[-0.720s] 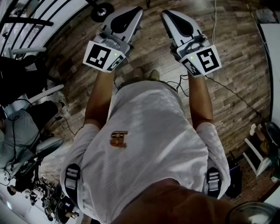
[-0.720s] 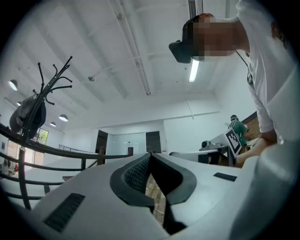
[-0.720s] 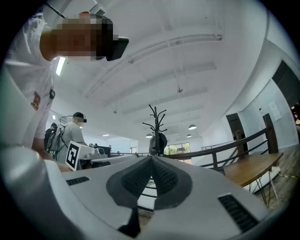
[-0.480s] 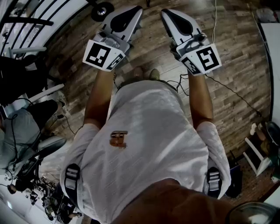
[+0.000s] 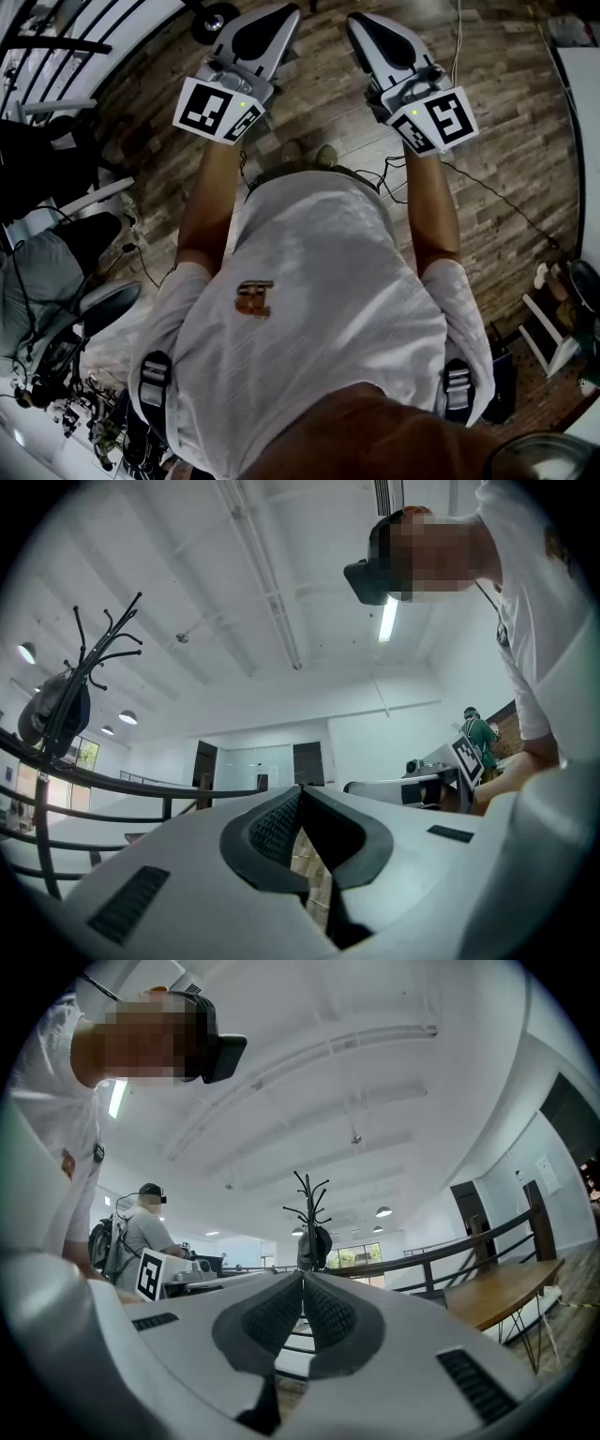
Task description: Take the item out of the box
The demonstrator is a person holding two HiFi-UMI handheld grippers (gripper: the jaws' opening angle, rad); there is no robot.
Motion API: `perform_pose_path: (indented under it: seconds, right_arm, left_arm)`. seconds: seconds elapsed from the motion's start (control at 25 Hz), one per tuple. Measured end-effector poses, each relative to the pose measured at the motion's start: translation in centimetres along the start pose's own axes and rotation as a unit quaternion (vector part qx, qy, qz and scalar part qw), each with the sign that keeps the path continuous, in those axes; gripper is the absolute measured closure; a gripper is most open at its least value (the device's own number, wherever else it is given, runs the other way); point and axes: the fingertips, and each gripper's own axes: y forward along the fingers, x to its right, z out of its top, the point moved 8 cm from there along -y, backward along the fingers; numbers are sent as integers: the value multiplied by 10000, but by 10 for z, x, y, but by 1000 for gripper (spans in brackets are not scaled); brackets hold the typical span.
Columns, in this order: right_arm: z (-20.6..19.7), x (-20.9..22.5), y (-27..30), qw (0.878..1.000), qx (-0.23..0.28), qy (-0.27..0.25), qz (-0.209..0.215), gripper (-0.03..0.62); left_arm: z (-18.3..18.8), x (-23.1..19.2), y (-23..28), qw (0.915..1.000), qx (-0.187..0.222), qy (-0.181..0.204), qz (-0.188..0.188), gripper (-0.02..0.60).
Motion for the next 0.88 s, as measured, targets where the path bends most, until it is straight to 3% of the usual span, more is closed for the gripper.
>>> perform_pose_path:
  seconds: [0.88]
  right_arm:
    - [2,42,-49,9989,-116,-13,465,562]
  left_arm:
    - [-4,45,28,9986,25,289,436,561]
